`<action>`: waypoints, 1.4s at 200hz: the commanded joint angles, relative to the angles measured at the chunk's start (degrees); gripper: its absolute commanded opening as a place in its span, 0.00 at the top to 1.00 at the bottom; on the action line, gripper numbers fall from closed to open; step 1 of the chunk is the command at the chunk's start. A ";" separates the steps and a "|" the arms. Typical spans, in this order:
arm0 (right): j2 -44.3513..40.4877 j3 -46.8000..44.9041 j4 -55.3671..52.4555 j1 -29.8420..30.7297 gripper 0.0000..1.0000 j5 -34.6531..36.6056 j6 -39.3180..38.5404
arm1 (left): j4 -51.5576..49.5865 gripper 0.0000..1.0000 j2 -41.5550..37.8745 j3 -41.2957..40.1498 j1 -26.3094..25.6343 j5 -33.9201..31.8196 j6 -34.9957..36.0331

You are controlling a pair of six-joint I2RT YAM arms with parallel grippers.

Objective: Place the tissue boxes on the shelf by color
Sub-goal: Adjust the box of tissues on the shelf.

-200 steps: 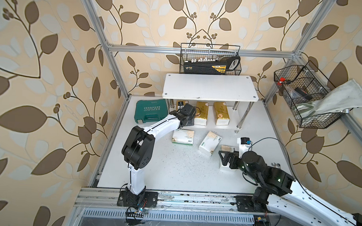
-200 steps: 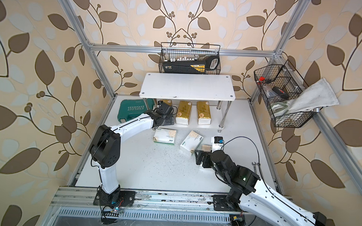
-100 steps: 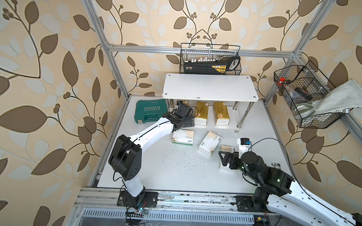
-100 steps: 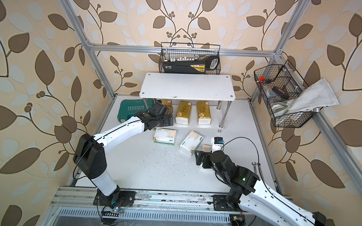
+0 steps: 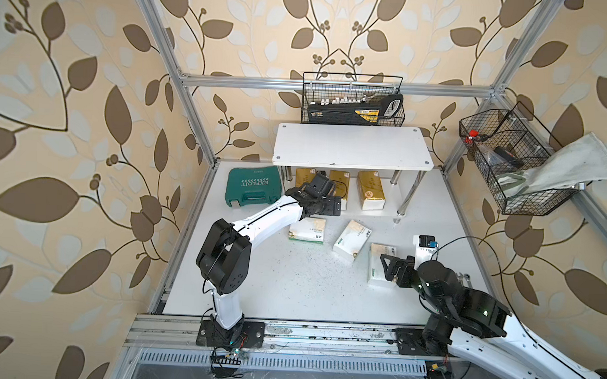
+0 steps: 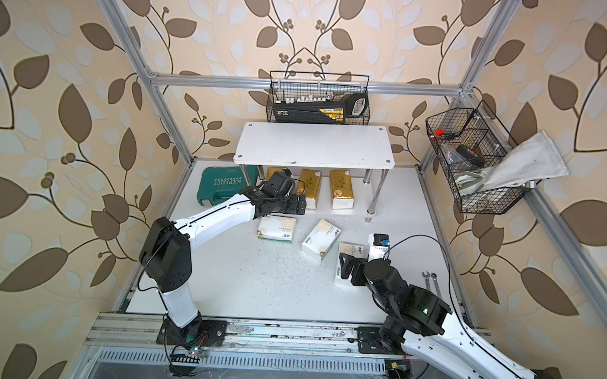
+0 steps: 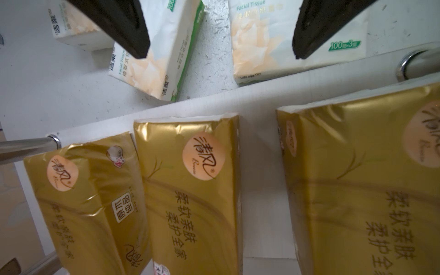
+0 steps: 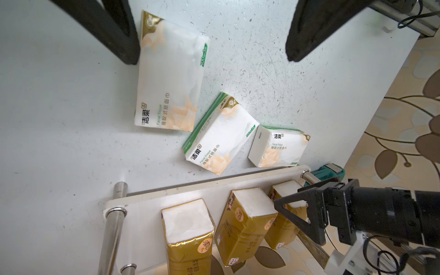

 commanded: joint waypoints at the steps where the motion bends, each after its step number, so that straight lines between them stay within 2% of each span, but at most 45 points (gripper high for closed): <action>1: -0.96 1.35 -2.55 -0.24 0.01 1.57 0.68 | 1.02 0.01 1.70 4.08 -0.10 1.47 1.84; 99: -2.35 1.89 -4.00 -0.18 0.01 1.50 1.21 | 0.72 0.01 8.72 11.34 -0.07 2.48 2.22; 179: -1.69 1.52 -3.26 -0.20 0.01 1.22 1.71 | 4.13 0.01 8.81 9.99 -0.24 5.92 0.27; 280: -0.46 1.23 -2.13 -0.24 0.01 0.87 1.88 | 5.05 0.01 8.74 9.65 -1.35 6.43 -0.15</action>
